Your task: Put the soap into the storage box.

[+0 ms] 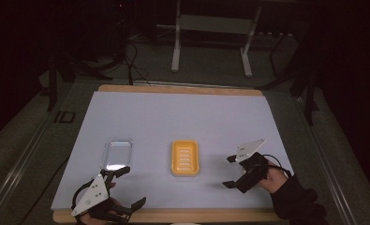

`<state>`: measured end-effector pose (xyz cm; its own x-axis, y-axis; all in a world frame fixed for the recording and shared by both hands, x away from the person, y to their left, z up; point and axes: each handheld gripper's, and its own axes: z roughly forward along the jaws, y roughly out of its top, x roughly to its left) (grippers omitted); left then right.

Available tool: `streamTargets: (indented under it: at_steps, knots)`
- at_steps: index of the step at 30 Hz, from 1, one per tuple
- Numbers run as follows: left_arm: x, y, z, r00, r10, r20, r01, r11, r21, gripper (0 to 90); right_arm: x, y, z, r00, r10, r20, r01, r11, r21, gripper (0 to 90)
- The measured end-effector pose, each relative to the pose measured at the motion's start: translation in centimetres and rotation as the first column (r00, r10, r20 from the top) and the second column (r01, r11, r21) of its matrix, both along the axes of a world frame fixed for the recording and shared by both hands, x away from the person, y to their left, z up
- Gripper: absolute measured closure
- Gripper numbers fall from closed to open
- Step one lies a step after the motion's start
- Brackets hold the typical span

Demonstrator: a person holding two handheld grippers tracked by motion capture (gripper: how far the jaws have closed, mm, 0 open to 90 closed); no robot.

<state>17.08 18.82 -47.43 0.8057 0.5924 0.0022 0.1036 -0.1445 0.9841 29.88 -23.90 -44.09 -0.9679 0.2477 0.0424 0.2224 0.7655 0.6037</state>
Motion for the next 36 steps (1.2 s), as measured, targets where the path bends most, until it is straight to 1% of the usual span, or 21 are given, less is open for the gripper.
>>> streamTargets:
  at_steps: [3,4,6,7,8,11,13,14,16,17,19,20,22,25,26,27,28,29,30,31,36]
  knots:
    - [0.0,0.0,0.0,1.0000,-0.004,-0.004,0.004,1.0000,0.000,0.1,0.0,0.1,0.0,1.0000,0.006,-0.004,-0.006,0.9991,-0.041,11.2]
    - [0.0,0.0,0.0,1.0000,-0.006,-0.005,0.006,1.0000,0.000,0.1,0.0,0.1,0.0,0.9999,0.004,0.013,-0.004,0.9986,-0.052,11.8]
    - [0.0,-0.1,-0.1,1.0000,-0.008,-0.005,0.008,1.0000,0.002,0.1,0.0,0.2,0.1,0.9999,0.015,0.004,-0.014,0.9965,-0.083,11.9]
    - [0.0,-0.1,-0.1,0.9999,-0.009,-0.006,0.009,0.9999,0.004,0.1,-0.1,0.3,0.1,0.9998,0.017,0.011,-0.016,0.9944,-0.104,12.0]
    - [0.0,-0.1,-0.1,0.9999,-0.010,-0.006,0.010,0.9999,0.006,0.1,-0.1,0.4,0.1,0.9996,0.027,0.007,-0.026,0.9919,-0.125,12.0]
    - [0.0,-0.1,-0.1,0.9999,-0.012,-0.005,0.012,0.9999,0.007,0.1,-0.2,0.6,0.1,0.9984,0.055,-0.014,-0.057,0.9837,-0.171,12.0]
    - [0.0,-0.1,-0.1,0.9999,-0.013,-0.007,0.013,0.9999,0.009,0.1,-0.2,0.7,0.0,0.9974,0.063,-0.035,-0.069,0.9763,-0.205,12.0]
    - [0.0,-0.1,-0.1,0.9999,-0.014,-0.007,0.014,0.9999,0.010,0.1,-0.2,0.7,0.0,0.9971,0.066,-0.038,-0.073,0.9727,-0.220,12.0]
    - [0.0,-0.1,-0.1,0.9999,-0.014,-0.008,0.014,0.9999,0.010,0.1,-0.1,0.7,-0.1,0.9951,0.069,-0.070,-0.084,0.9663,-0.243,12.0]
    - [0.0,-0.1,-0.1,0.9999,-0.014,-0.007,0.014,0.9998,0.010,0.1,-0.2,0.7,0.0,0.9957,0.068,-0.063,-0.083,0.9613,-0.263,12.1]
    - [0.0,-0.1,-0.1,0.9998,-0.017,-0.008,0.017,0.9998,0.008,0.1,-0.1,0.7,0.0,0.9936,0.070,-0.088,-0.093,0.9509,-0.295,12.1]
    - [0.0,-0.1,-0.1,0.9998,-0.017,-0.008,0.017,0.9999,0.002,0.1,-0.1,0.7,0.0,0.9937,0.071,-0.086,-0.094,0.9472,-0.307,12.1]
    - [0.0,-0.1,-0.1,0.9999,-0.013,-0.009,0.013,0.9999,0.000,0.1,0.0,0.6,-0.1,0.9919,0.069,-0.107,-0.100,0.9405,-0.325,12.1]
    - [0.0,-0.1,-0.1,0.9999,-0.014,-0.009,0.014,0.9999,0.000,0.1,0.1,0.3,-0.2,0.9919,0.063,-0.110,-0.098,0.9324,-0.348,12.3]
    - [0.0,-0.1,-0.1,0.9998,-0.016,-0.009,0.016,0.9999,0.001,0.1,0.1,0.3,-0.2,0.9918,0.053,-0.116,-0.092,0.9282,-0.361,12.3]
    - [0.0,-0.1,-0.1,0.9998,-0.017,-0.009,0.017,0.9998,0.005,0.1,0.1,0.1,-0.3,0.9907,0.058,-0.123,-0.100,0.9240,-0.369,12.3]
    - [0.0,-0.1,-0.1,0.9998,-0.017,-0.009,0.017,0.9998,0.007,0.1,0.1,0.0,-0.3,0.9912,0.053,-0.121,-0.096,0.9175,-0.386,12.5]
    - [0.0,-0.2,-0.1,0.9998,-0.017,-0.010,0.017,0.9998,0.006,0.1,0.0,-0.1,-0.3,0.9919,0.048,-0.118,-0.091,0.9131,-0.397,13.0]
    - [0.0,-0.1,-0.1,0.9998,-0.017,-0.011,0.017,0.9998,0.007,0.1,0.0,-0.2,-0.3,0.9910,0.048,-0.124,-0.095,0.9098,-0.404,13.0]
    - [0.0,-0.1,-0.1,0.9998,-0.017,-0.011,0.017,0.9998,0.007,0.1,0.0,-0.3,-0.2,0.9914,0.041,-0.124,-0.090,0.9040,-0.418,13.1]
    - [0.1,-0.1,-0.1,0.9998,-0.017,-0.012,0.017,0.9998,0.006,0.1,0.1,-1.0,-0.1,0.9910,0.025,-0.132,-0.083,0.8891,-0.450,13.1]
